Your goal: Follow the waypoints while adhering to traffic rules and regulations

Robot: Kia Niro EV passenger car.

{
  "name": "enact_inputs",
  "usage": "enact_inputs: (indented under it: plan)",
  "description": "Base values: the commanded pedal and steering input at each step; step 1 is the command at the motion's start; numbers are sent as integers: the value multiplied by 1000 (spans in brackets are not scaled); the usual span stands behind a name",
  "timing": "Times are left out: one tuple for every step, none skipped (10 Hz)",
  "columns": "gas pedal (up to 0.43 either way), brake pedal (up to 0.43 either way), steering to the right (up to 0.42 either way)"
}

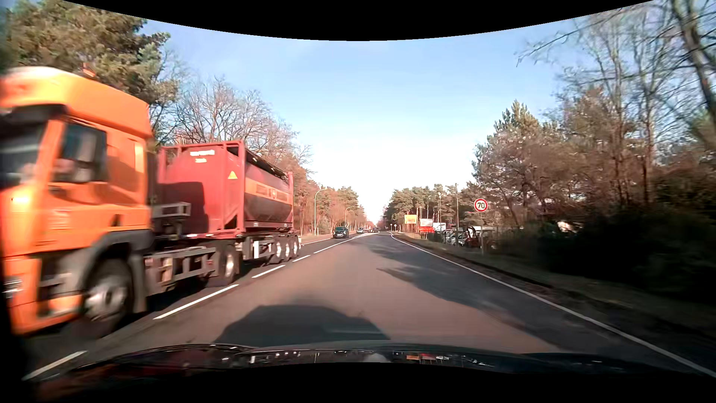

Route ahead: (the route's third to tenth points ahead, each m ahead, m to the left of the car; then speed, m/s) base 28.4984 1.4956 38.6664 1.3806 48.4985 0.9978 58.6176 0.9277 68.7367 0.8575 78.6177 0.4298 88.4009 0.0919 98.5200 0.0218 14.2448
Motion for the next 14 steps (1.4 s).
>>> enact_inputs:
  plan:
    - [228,0,-2]
    - [228,0,-2]
    - [228,0,-2]
    - [228,0,-2]
    - [228,0,-1]
    - [228,0,-2]
    - [228,0,-2]
    - [228,0,-2]
    - [228,0,-2]
    - [228,0,-2]
    - [228,0,-2]
    - [228,0,1]
    - [228,0,4]
    - [228,0,5]
